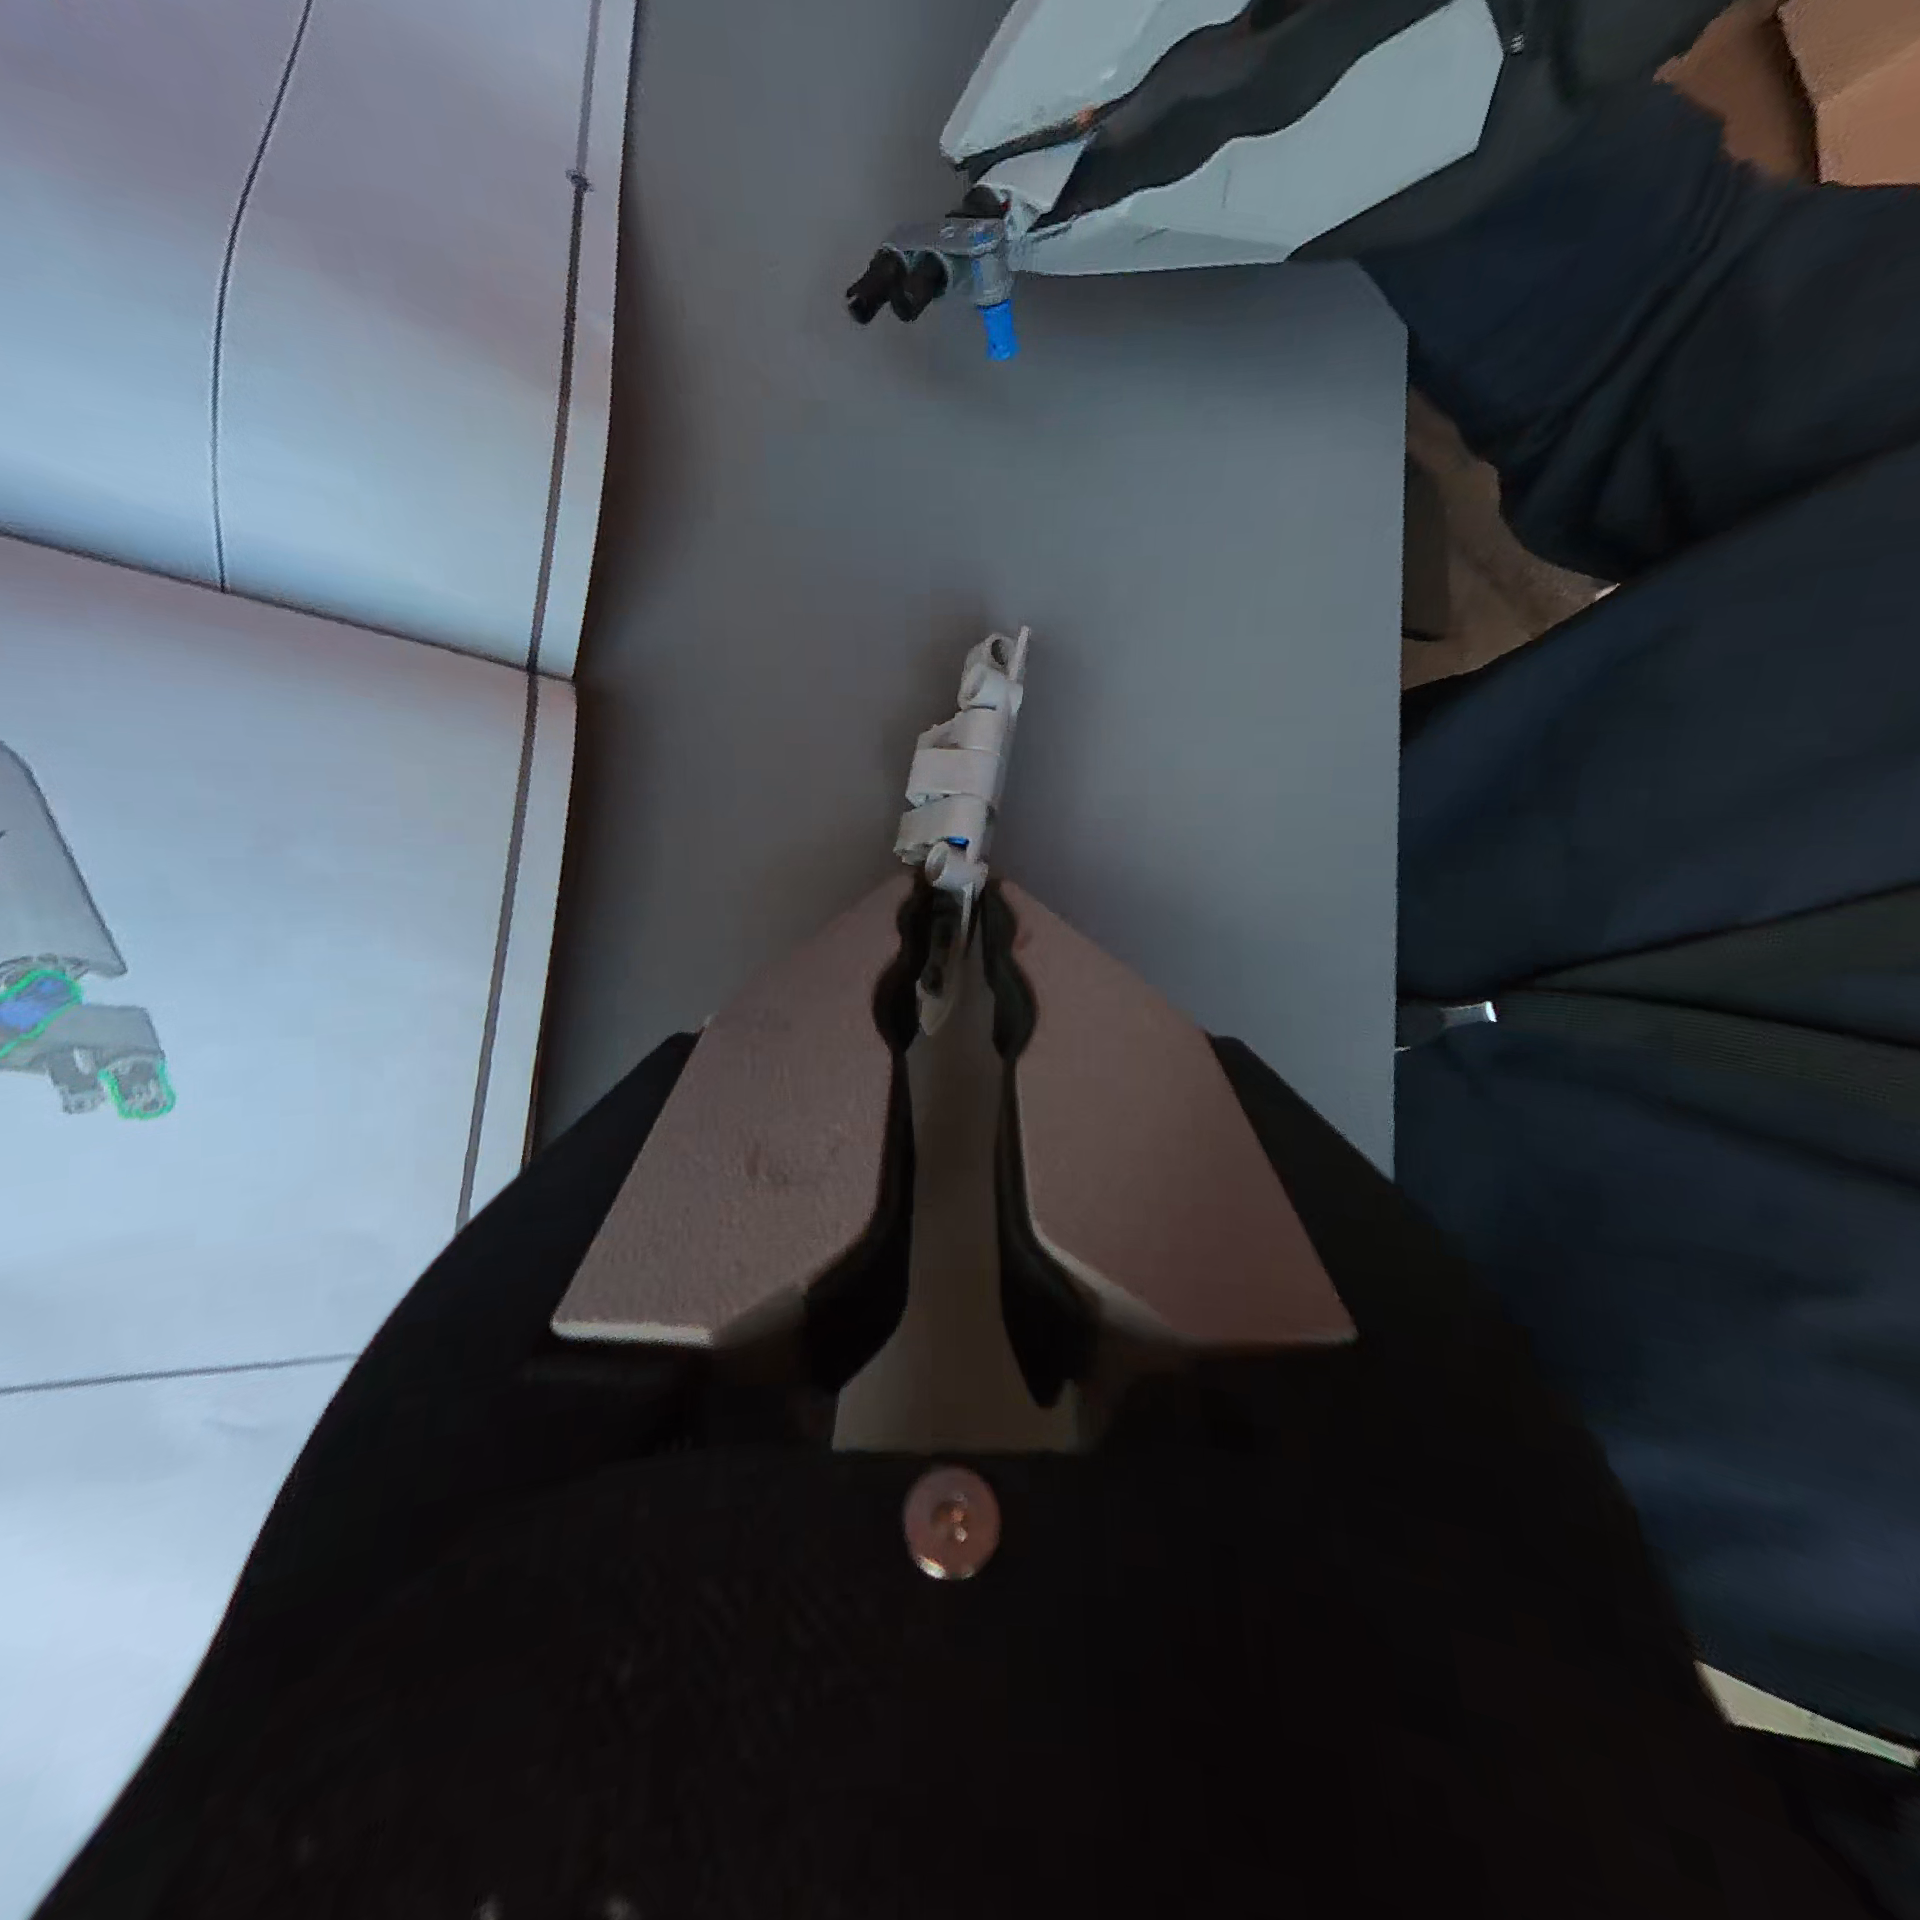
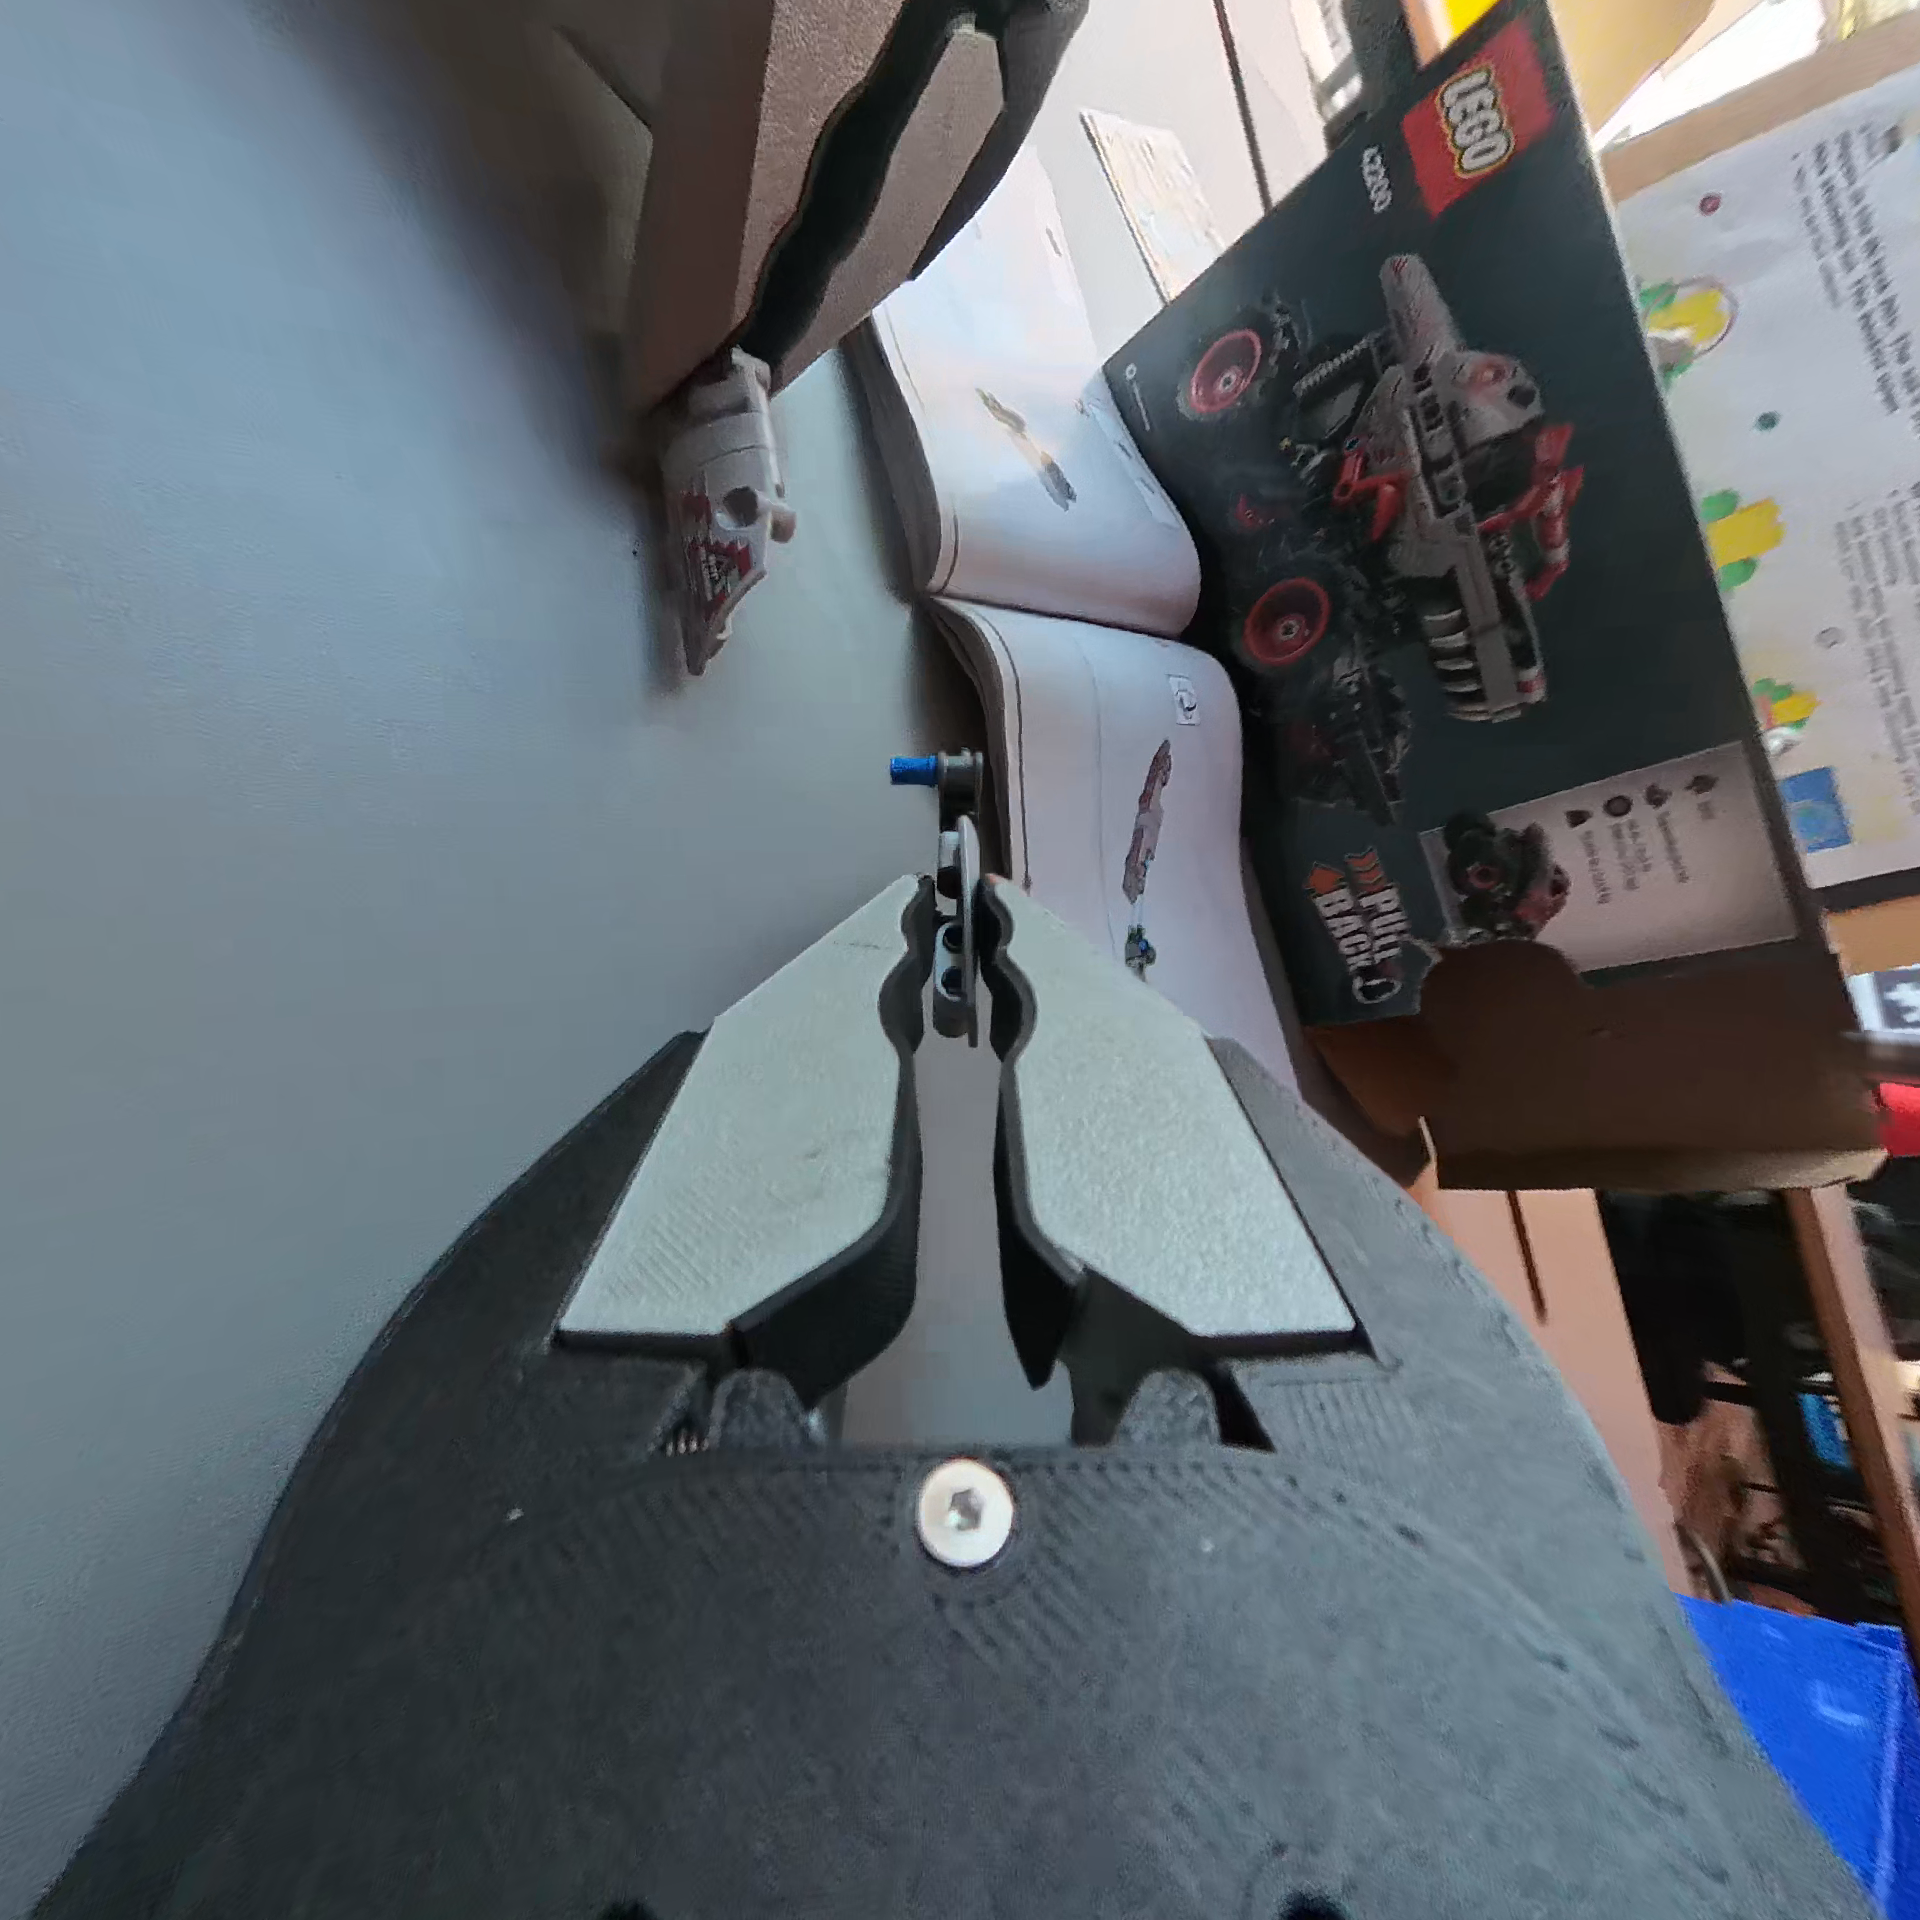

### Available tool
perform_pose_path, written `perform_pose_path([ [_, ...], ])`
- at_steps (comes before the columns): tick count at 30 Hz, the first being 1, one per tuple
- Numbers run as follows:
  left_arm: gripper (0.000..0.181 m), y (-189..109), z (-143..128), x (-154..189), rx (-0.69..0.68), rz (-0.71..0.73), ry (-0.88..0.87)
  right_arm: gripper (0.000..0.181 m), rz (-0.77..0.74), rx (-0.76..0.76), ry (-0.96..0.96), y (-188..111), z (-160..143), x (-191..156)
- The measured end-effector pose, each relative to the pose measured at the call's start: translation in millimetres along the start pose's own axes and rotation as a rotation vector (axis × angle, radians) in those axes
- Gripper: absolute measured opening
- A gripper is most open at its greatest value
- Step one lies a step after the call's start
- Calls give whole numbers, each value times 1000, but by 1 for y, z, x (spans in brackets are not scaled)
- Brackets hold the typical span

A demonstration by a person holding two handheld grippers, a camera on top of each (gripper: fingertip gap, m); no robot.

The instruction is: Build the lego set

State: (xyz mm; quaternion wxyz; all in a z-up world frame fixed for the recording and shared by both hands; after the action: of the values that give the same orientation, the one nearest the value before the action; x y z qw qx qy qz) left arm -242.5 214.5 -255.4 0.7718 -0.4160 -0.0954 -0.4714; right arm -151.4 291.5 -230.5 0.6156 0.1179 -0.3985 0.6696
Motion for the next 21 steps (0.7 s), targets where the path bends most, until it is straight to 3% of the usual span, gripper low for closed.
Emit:
perform_pose_path([
  [7, 6, -1, 1, -3, 27, 24, 21, 5, -52, -13, -92, 6, 5, -1],
  [21, 6, 5, 2, 2, 57, -2, 3, 5, -13, 9, -164, 15, 10, -12],
])
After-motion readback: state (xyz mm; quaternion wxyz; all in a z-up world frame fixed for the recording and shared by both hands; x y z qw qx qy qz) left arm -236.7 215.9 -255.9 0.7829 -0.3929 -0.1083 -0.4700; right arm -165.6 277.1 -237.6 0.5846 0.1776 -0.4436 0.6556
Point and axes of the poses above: each gripper's, where its closed fingertips meet, y out along the fingers, z out of its top, x = y × z across the jaws, the point moved 2 cm from there along -y, back along the fingers, and after that the axes turned 10 degrees about x, right-handed, at the moved point
